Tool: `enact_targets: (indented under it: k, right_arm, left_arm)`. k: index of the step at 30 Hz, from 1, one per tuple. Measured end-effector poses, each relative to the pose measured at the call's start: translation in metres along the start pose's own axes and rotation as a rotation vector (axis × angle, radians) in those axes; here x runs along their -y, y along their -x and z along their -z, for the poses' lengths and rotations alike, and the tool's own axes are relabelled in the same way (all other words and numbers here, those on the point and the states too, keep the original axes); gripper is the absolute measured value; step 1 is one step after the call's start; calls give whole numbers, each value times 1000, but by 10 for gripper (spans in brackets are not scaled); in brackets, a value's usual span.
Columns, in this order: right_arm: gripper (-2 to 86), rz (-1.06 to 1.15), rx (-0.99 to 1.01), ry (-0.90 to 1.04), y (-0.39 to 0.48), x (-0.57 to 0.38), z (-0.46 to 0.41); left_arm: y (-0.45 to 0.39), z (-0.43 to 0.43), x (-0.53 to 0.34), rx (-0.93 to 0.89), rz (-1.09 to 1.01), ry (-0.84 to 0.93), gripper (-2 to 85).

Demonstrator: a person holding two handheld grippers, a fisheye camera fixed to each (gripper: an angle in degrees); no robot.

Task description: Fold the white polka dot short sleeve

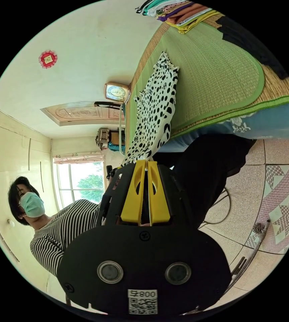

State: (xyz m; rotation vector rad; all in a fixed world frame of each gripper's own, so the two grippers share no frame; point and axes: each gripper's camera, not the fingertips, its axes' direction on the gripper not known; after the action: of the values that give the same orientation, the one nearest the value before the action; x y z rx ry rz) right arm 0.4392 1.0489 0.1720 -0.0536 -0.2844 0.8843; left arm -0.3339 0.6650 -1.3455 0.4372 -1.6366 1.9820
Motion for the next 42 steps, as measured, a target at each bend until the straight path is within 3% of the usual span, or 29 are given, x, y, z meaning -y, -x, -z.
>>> enact_targets:
  k: [23, 42]
  right_arm:
    - [5, -33, 3, -31, -17, -63, -8]
    - [6, 45, 67, -137, 30, -11, 2]
  left_arm:
    - [4, 32, -40, -51, 57, -27, 8]
    - [-15, 57, 65, -94, 49, -84, 10]
